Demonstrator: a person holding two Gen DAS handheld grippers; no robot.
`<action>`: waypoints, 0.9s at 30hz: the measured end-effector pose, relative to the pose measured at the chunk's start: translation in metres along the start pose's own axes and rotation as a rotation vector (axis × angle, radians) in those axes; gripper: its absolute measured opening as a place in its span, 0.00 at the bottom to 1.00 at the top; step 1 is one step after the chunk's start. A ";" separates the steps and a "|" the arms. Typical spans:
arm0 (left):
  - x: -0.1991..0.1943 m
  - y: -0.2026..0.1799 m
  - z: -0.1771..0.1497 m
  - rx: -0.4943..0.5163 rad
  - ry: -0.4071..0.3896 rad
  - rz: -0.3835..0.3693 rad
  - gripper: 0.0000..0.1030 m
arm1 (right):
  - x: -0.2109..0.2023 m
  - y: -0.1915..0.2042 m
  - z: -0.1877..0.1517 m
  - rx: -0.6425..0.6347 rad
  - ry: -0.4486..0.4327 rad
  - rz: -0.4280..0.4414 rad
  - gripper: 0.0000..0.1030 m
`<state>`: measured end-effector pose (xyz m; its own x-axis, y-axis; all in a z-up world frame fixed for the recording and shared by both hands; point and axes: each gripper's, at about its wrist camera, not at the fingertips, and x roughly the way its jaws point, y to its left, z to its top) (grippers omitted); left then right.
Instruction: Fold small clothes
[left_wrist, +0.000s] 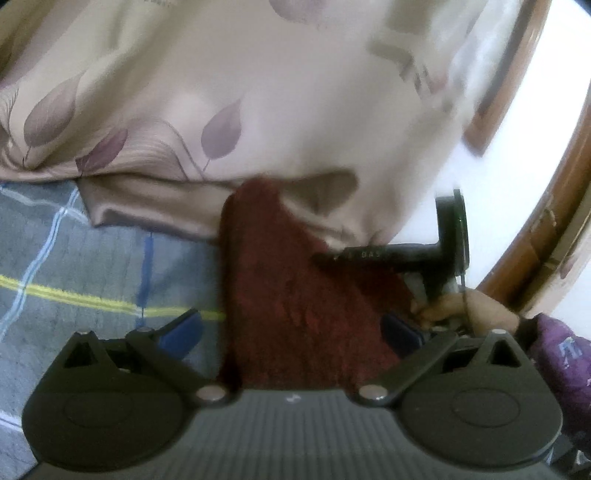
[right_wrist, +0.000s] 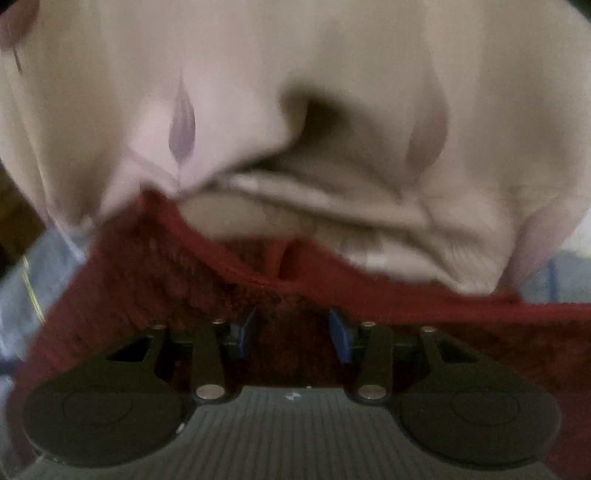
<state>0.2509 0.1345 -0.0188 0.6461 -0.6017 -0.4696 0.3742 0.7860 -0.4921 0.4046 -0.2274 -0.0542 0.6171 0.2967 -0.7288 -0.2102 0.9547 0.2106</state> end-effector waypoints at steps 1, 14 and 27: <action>-0.002 0.001 0.001 -0.002 -0.003 -0.007 1.00 | -0.003 -0.001 0.001 0.013 -0.006 0.012 0.45; 0.039 0.042 0.026 -0.035 0.091 -0.156 1.00 | -0.053 0.009 -0.026 -0.047 -0.079 -0.046 0.45; 0.109 0.088 0.033 -0.301 0.180 -0.382 1.00 | -0.086 -0.014 -0.049 0.014 -0.214 0.141 0.62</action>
<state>0.3764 0.1428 -0.0890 0.3659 -0.8736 -0.3209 0.3363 0.4456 -0.8297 0.3171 -0.2674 -0.0268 0.7290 0.4238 -0.5375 -0.2961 0.9033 0.3106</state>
